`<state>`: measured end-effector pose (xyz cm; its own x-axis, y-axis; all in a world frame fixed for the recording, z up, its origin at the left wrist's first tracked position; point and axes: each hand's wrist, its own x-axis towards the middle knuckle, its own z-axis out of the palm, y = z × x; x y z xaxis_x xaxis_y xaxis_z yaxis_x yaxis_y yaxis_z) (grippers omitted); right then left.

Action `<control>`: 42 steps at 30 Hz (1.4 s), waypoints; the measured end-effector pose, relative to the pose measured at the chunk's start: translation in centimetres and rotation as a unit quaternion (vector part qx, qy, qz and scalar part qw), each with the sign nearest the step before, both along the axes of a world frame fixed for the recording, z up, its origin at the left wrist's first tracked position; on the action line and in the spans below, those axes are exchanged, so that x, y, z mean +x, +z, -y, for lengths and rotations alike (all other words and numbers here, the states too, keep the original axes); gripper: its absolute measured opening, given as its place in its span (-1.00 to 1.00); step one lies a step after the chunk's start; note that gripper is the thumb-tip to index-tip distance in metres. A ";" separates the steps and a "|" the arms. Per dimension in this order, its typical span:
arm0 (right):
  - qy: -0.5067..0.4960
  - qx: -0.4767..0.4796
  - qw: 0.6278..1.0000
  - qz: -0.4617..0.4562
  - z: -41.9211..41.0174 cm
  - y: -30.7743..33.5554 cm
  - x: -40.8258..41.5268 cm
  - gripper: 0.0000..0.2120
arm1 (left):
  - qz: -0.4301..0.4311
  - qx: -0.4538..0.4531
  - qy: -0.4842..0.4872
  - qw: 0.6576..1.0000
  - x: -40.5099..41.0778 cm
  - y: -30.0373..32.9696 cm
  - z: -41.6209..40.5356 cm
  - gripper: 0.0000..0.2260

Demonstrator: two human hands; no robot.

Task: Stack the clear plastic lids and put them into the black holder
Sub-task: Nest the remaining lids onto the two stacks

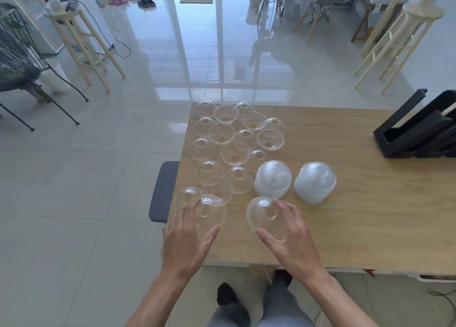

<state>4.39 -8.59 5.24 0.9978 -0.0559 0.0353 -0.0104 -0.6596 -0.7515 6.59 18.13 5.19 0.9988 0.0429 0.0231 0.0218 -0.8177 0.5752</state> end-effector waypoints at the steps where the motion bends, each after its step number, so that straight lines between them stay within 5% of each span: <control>1: -0.009 0.003 1.000 0.004 0.7 0.6 0.0 -0.25 | 0.007 -0.007 -0.004 1.000 0.8 0.4 0.5 -0.28; 16: -0.129 -0.011 0.991 0.023 13.3 2.4 6.0 -0.21 | 0.014 -0.113 -0.062 0.992 9.5 3.0 13.2 -0.27; 30: -0.040 0.048 0.997 -0.037 15.9 -1.9 10.1 -0.19 | -0.044 -0.037 -0.032 0.998 11.2 -1.0 19.4 -0.21; 42: -0.084 0.001 0.996 -0.019 14.7 0.4 10.0 -0.13 | -0.038 -0.013 -0.056 0.998 12.5 1.4 16.5 -0.13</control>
